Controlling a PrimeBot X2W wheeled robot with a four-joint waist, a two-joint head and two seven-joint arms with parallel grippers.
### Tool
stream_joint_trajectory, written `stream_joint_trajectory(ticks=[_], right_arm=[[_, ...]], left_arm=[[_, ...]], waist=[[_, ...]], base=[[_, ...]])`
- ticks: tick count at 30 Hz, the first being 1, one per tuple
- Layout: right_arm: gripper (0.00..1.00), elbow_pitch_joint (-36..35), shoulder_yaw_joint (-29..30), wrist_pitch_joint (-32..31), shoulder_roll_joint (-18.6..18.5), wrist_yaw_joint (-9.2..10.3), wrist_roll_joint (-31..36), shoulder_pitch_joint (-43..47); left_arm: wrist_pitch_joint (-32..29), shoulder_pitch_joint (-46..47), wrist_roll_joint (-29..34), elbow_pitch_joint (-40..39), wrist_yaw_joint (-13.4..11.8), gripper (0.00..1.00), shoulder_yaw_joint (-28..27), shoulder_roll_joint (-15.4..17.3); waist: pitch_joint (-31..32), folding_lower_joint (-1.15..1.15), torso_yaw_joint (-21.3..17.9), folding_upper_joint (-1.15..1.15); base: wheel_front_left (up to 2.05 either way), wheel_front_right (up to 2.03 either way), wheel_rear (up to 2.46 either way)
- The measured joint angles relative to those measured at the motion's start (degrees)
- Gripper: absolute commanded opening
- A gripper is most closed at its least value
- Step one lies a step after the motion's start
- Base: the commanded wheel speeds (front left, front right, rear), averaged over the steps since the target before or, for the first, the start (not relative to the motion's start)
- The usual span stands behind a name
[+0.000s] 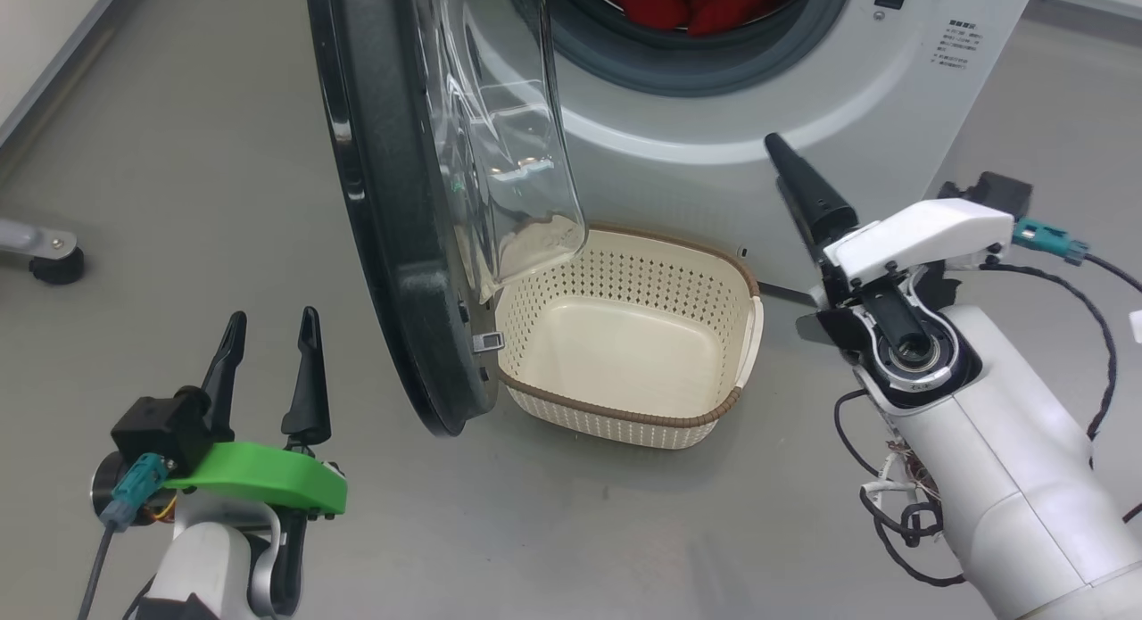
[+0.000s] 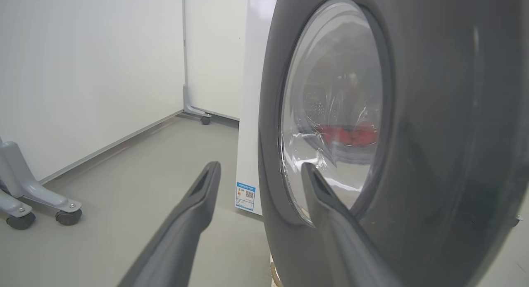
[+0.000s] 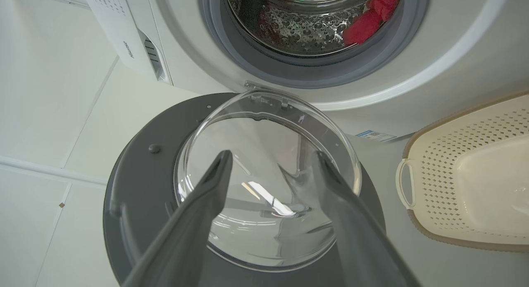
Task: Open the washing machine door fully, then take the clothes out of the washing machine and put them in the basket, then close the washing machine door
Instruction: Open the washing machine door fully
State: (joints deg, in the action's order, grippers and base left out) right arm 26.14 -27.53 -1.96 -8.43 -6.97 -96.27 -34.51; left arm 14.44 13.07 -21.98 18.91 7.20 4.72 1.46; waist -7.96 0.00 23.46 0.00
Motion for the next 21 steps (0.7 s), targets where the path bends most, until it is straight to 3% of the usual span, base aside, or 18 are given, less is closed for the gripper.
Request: stream_joint_trajectory(ticks=[11,15,18,21], right_arm=[[1.00,1.89,-1.67,19.64,-7.22,-0.01,21.70,0.09],[1.00,4.05,-2.23,18.58,-9.50,0.11,30.00,0.09],[1.00,4.56,-2.24,17.51,-9.90,2.32,35.15,0.10],[1.00,3.04,2.47,16.89,-9.93,4.75,41.79,0.18]], left_arm=[[0.00,-0.14,0.01,0.00,0.00,1.00,0.29,0.02],[0.00,-0.20,0.10,0.03,0.00,1.00,0.29,0.02],[0.00,-0.34,0.36,0.04,0.00,1.00,0.19,0.02],[0.00,-0.97,0.40,0.04,0.00,1.00,-0.19,0.02]], waist=[[0.23,0.00,-0.89,0.00],[0.59,0.00,-0.98,0.00],[0.93,0.00,-1.02,0.00],[1.23,0.00,-1.12,0.00]], base=[[0.00,0.00,0.00],[0.00,0.00,0.00],[0.00,0.00,0.00],[0.00,0.00,0.00]])
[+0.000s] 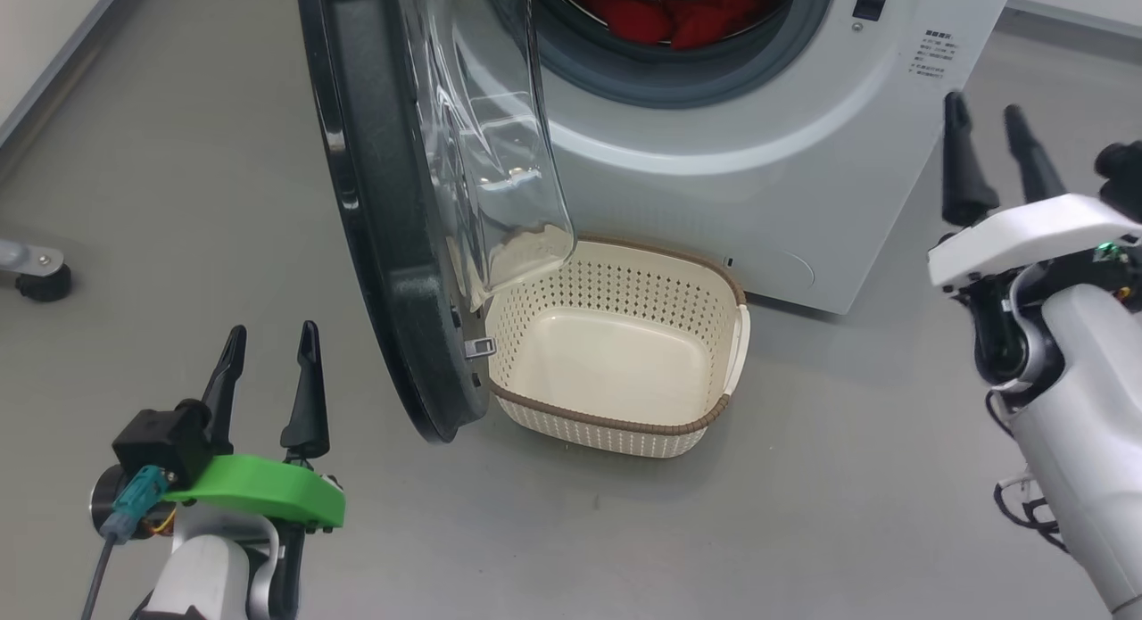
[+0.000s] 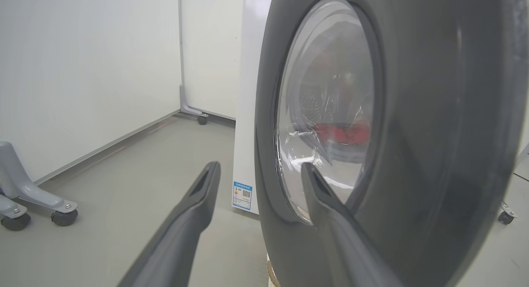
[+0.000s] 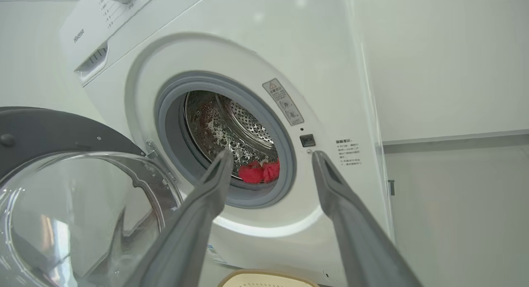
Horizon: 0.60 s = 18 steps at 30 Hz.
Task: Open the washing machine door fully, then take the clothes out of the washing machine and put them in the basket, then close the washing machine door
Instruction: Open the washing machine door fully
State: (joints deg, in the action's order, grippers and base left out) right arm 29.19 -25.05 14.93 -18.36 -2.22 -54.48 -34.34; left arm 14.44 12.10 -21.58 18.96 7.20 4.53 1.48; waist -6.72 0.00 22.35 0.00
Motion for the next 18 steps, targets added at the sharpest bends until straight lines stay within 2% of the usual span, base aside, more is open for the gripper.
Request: stream_joint_trajectory(ticks=[4,11,15,18], right_arm=[[1.00,-3.47,3.67,0.00,-0.32,3.24,8.42,0.86],[1.00,-6.93,3.08,0.00,1.81,7.05,18.06,8.50],[1.00,-8.36,1.23,0.00,2.15,7.43,23.48,11.24],[1.00,-8.56,0.59,0.00,2.65,7.82,25.01,12.58]], left_arm=[[0.00,-0.74,0.01,0.01,0.00,1.00,-0.37,0.00],[0.00,-0.99,0.02,-0.03,0.00,1.00,-0.45,0.01],[0.00,-1.01,0.02,-0.05,0.00,1.00,-0.52,0.01],[0.00,-1.01,0.02,-0.07,0.00,1.00,-0.56,0.01]], waist=[[0.28,0.00,-0.18,0.00],[0.51,0.00,-0.41,0.00],[0.47,0.00,-0.60,0.00],[0.45,0.00,-0.71,0.00]], base=[[0.00,0.00,0.00],[0.00,0.00,0.00],[0.00,0.00,0.00],[0.00,0.00,0.00]])
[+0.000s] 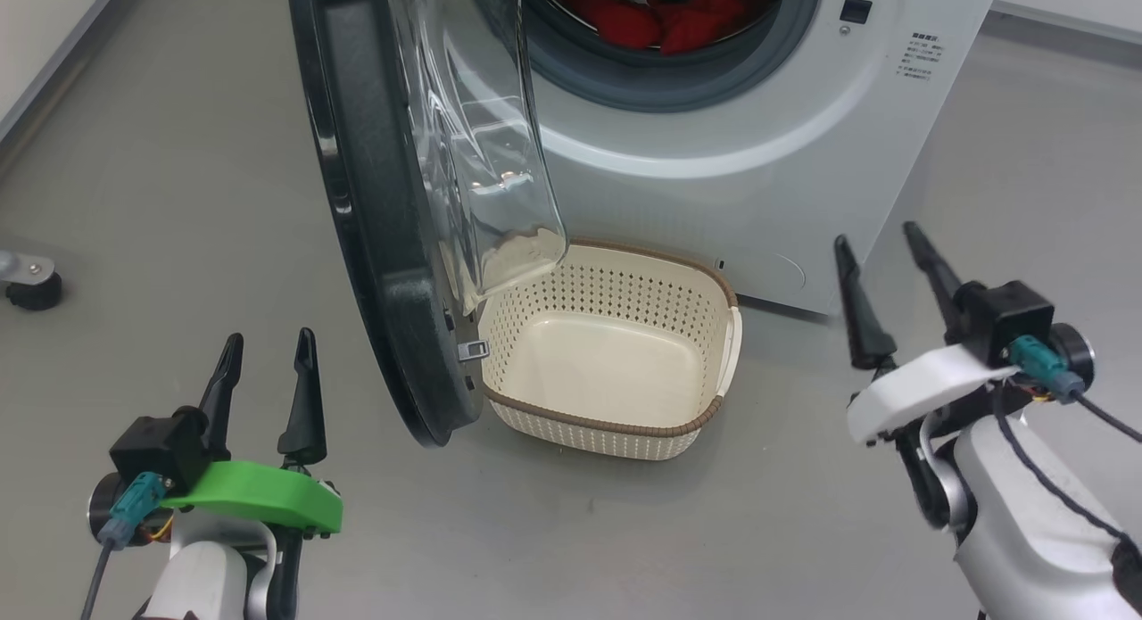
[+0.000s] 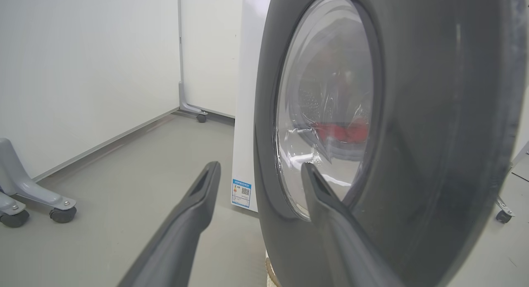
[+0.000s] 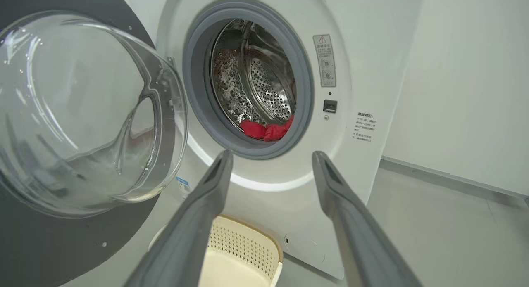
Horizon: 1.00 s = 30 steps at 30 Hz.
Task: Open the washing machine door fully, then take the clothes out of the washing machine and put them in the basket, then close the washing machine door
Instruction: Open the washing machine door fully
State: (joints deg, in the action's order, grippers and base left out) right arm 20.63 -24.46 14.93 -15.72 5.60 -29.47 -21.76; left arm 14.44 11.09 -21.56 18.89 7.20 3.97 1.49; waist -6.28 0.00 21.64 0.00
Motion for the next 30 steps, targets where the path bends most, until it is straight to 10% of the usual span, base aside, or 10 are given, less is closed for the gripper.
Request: stream_joint_trajectory(ticks=[25,26,27,30], right_arm=[[1.00,2.31,2.46,0.00,4.31,1.21,9.98,7.23],[1.00,2.31,2.94,0.00,4.61,1.21,10.36,7.36],[1.00,2.30,3.19,0.00,4.72,1.21,10.58,7.48],[1.00,2.26,4.04,0.00,5.21,1.21,11.05,8.14]], left_arm=[[0.00,-0.02,0.00,-0.21,0.00,1.00,-0.08,0.00],[0.00,-0.02,-0.01,-0.20,0.00,0.95,-0.07,0.00],[0.00,-0.02,-0.01,-0.18,0.00,0.14,-0.07,0.00],[0.00,-0.03,-0.01,-0.52,0.00,0.00,-0.04,0.00]], waist=[[0.41,0.00,-0.12,0.00],[0.46,0.00,-0.10,0.00],[0.48,0.00,-0.09,0.00],[0.50,0.00,-0.05,0.00]], base=[[0.00,0.00,0.00],[0.00,0.00,0.00],[0.00,0.00,0.00],[0.00,0.00,0.00]])
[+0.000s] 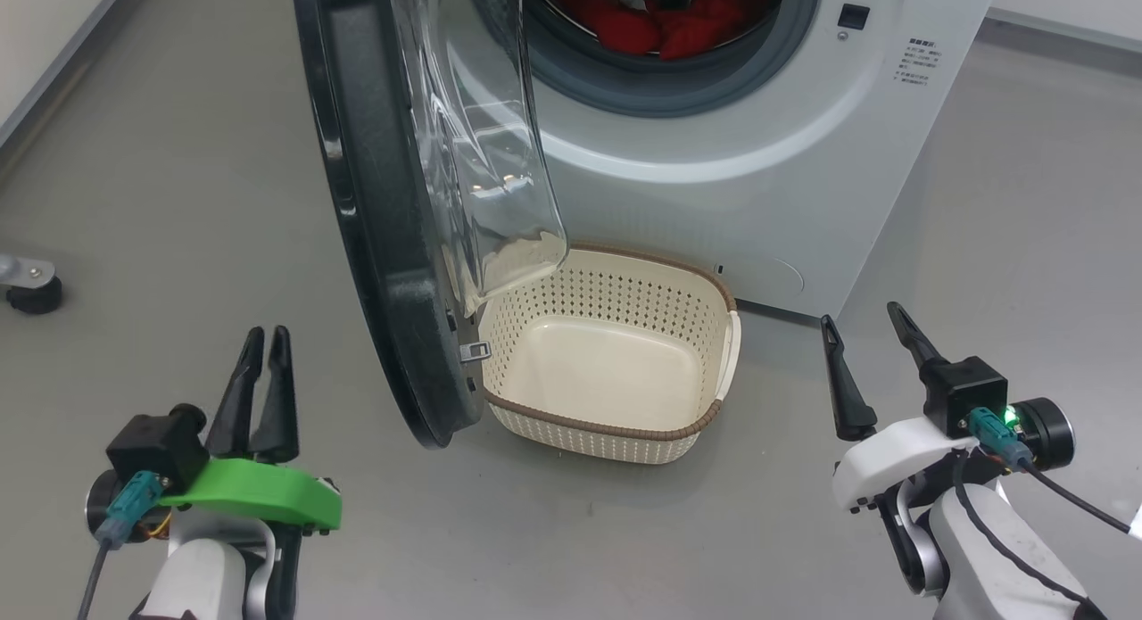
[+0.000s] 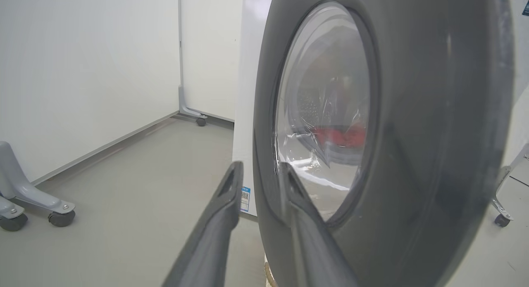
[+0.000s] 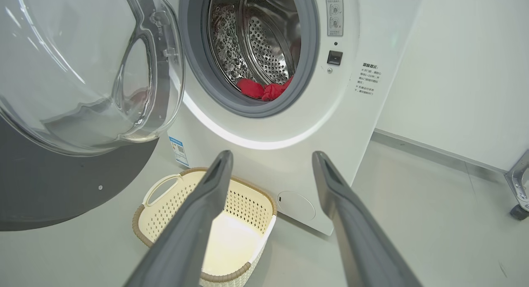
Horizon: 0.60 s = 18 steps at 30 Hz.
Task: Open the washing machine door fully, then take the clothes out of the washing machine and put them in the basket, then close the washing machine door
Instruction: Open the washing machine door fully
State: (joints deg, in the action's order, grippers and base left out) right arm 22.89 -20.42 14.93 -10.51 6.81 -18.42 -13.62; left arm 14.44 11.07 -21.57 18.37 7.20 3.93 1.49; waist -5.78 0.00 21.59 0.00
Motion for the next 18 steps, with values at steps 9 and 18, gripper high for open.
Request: stream_joint_trajectory(ticks=[9,18], right_arm=[[1.00,-0.12,1.81,0.00,1.21,0.41,0.87,0.49],[1.00,-0.34,2.98,0.00,2.08,0.41,1.74,1.38]], left_arm=[[0.01,2.33,-2.20,-11.91,0.00,0.00,-3.56,0.05],[0.33,7.33,-4.55,-28.73,0.00,0.00,2.29,0.09]], waist=[[0.12,0.00,0.38,0.00],[-0.12,0.00,0.66,0.00]], base=[[0.00,0.00,0.00],[0.00,0.00,0.00]])
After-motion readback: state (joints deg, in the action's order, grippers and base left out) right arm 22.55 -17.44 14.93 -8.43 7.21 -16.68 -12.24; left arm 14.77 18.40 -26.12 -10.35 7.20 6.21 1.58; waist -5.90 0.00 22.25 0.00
